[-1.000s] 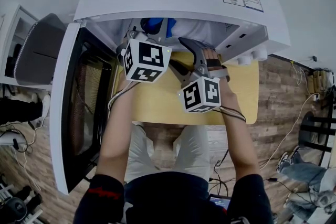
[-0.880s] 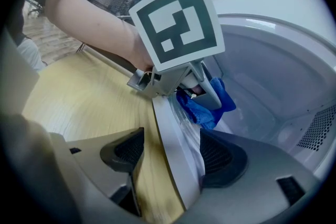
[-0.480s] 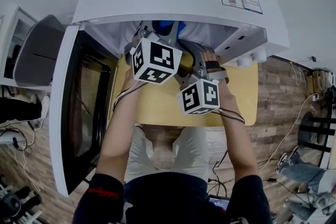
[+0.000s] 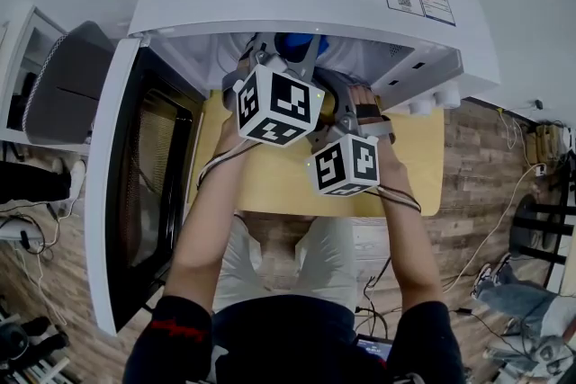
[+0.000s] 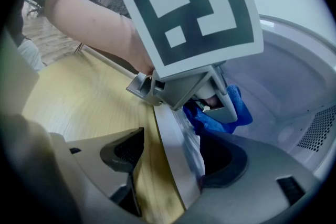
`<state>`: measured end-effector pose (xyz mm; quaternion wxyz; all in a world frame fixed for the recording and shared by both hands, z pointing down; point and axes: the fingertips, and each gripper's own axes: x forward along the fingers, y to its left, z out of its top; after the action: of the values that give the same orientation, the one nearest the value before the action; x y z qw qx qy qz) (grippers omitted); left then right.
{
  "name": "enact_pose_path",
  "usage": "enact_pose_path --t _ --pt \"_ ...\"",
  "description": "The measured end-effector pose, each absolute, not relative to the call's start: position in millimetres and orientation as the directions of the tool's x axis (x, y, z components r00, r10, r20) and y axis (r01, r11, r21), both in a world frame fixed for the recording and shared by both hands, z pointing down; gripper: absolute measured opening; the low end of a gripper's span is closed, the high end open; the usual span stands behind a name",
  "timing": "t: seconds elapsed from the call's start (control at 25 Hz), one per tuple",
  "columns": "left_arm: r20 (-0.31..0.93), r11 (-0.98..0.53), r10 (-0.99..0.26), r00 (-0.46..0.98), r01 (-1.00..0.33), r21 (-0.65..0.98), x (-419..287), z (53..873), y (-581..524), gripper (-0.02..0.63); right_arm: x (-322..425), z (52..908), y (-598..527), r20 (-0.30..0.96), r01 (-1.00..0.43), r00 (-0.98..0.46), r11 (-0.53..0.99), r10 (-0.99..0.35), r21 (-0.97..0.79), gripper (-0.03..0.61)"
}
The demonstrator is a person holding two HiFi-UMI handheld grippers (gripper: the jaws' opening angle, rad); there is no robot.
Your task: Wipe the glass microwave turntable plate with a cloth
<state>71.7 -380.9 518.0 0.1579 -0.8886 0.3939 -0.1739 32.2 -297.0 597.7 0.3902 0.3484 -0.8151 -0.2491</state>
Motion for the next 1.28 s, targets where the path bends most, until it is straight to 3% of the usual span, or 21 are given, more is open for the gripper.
enact_pose_path --t 1.28 --pt "0.171 -0.435 -0.899 0.403 -0.776 -0.457 -2 527 -402 0.066 32 597 -296 0.467 -0.373 -0.449 0.635 -0.761 0.676 0.291"
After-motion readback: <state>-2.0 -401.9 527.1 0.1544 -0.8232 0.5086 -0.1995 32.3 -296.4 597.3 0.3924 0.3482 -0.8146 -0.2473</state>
